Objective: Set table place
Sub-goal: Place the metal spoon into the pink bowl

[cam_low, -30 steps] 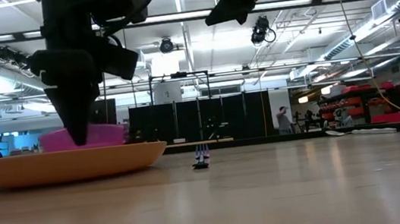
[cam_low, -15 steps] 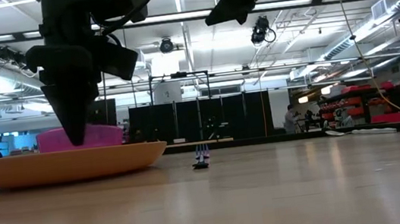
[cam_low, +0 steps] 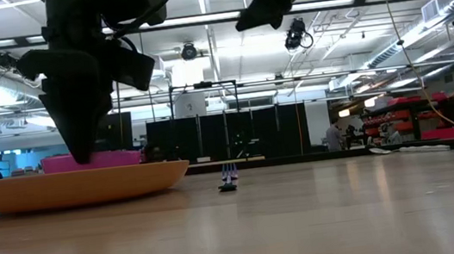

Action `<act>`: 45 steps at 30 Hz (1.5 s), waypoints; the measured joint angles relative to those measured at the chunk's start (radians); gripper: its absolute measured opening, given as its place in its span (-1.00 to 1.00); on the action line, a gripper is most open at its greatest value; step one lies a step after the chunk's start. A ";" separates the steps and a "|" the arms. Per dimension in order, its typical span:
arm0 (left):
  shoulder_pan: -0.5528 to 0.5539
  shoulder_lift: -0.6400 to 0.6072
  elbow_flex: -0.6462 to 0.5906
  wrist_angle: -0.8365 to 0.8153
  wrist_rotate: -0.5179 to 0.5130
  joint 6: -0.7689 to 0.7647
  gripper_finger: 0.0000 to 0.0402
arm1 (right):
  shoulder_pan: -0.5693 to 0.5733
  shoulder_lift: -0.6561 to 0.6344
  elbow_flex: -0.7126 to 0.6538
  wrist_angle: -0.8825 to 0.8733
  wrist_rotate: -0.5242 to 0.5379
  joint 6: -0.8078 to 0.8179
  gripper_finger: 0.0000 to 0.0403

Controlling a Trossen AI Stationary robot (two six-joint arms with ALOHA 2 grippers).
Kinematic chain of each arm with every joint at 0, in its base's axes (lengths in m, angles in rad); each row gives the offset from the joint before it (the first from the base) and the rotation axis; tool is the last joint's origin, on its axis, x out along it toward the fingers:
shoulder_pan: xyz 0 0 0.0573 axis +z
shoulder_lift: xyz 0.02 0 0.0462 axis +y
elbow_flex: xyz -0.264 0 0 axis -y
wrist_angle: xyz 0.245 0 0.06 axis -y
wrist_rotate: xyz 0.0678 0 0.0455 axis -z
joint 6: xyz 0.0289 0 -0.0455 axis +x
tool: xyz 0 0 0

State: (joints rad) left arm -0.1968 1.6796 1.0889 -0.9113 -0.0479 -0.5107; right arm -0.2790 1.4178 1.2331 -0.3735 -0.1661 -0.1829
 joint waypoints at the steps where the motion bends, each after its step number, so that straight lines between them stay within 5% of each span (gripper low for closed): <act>1: -0.001 -0.002 0.000 0.000 0.000 0.005 -0.42 | 0.000 0.000 0.000 -0.003 0.000 0.000 -0.98; 12: -0.003 -0.108 0.000 -0.003 0.000 -0.001 -0.43 | 0.000 -0.075 -0.001 -0.068 0.030 0.021 -0.98; 19: -0.003 -0.190 0.000 0.004 -0.031 -0.001 -0.42 | -0.028 -0.123 0.000 -0.210 0.310 0.151 -0.99; 24: -0.002 -0.227 0.000 0.010 -0.113 -0.001 -0.45 | -0.155 -0.120 -0.001 -0.373 0.415 0.321 -0.99; 34: -0.002 -0.238 0.000 0.014 -0.205 0.010 -0.41 | -0.469 -0.075 0.000 -0.589 0.433 0.479 -1.00; 45: -0.002 -0.237 0.000 0.024 -0.274 0.010 -0.43 | -0.571 0.079 0.000 -0.722 0.466 0.550 -1.00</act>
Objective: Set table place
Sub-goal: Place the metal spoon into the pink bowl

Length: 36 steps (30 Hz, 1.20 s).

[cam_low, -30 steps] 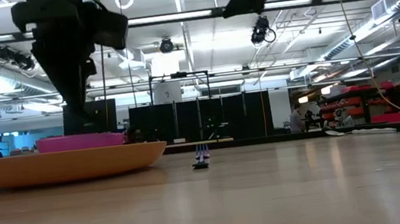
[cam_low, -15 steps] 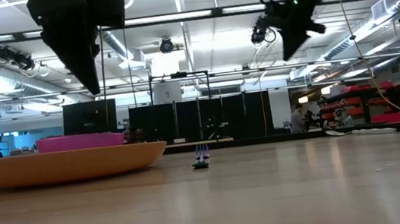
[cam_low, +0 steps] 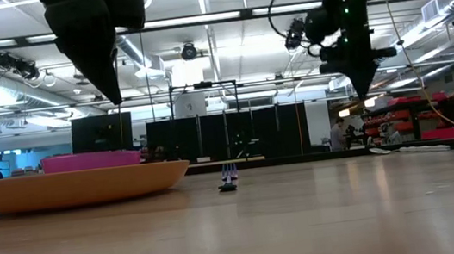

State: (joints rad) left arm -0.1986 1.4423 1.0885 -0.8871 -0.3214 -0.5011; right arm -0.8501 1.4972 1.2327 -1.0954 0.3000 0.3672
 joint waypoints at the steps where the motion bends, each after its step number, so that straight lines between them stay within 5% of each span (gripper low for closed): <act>1: 0.000 0.000 0.000 0.000 0.000 0.000 -0.43 | -0.008 0.016 0.000 -0.014 0.010 0.013 -1.00; 13: 0.000 0.001 0.000 0.002 0.000 -0.003 -0.44 | -0.044 0.175 0.000 -0.034 0.014 0.012 -0.85; 27: -0.002 0.001 0.000 0.053 0.000 -0.003 -0.43 | -0.131 0.319 0.000 -0.066 0.003 -0.027 -0.44; 36: -0.002 0.001 0.000 0.076 0.000 -0.003 -0.43 | -0.169 0.390 0.000 -0.066 -0.075 -0.071 -0.42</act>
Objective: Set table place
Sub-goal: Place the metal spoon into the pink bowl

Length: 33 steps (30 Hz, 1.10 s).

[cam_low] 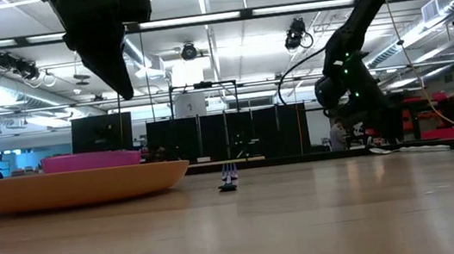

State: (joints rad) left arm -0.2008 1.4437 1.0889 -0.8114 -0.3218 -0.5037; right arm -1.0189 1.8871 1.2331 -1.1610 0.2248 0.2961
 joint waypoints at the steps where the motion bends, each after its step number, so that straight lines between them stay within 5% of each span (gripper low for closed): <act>1: 0.000 0.000 0.000 0.000 0.000 0.000 -0.42 | -0.001 0.005 0.000 0.001 0.004 0.007 -0.43; 14: 0.000 0.000 0.000 0.002 0.000 0.000 -0.45 | -0.007 0.036 0.000 0.051 0.023 0.076 -0.43; 26: 0.000 0.000 0.000 0.003 0.000 0.001 -0.42 | -0.006 0.057 -0.002 0.053 -0.078 -0.001 -0.44; 33: 0.000 0.000 0.000 0.004 0.000 -0.001 -0.45 | 0.004 0.045 -0.003 0.059 -0.181 -0.017 -0.71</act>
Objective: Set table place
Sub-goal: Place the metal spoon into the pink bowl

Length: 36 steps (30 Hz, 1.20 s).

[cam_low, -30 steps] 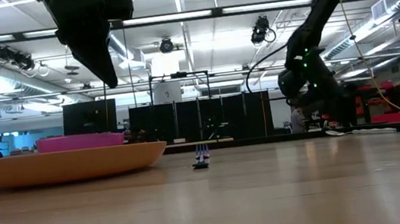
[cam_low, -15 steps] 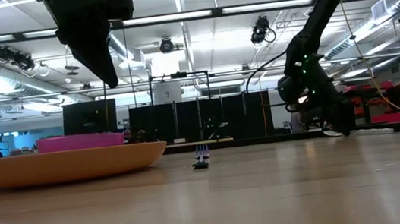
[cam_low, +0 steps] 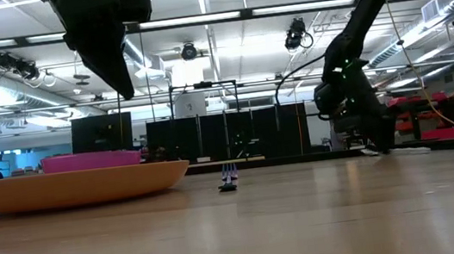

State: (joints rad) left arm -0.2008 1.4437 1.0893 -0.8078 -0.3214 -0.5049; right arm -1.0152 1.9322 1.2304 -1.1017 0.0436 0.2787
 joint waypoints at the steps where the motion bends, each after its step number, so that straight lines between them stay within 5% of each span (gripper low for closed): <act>1: 0.000 0.000 0.000 0.000 0.000 0.000 -0.45 | 0.002 0.004 0.000 0.003 -0.002 -0.001 -0.76; 6: 0.000 0.000 0.000 0.000 0.000 -0.002 -0.42 | 0.013 0.016 0.004 0.000 0.012 -0.005 -0.93; 36: 0.000 0.000 0.000 0.004 0.000 -0.007 -0.44 | 0.162 -0.024 -0.001 0.009 0.022 -0.204 -0.96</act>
State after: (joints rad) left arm -0.2005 1.4437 1.0893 -0.8035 -0.3214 -0.5121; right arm -0.8528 1.9086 1.2296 -1.0924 0.0656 0.0751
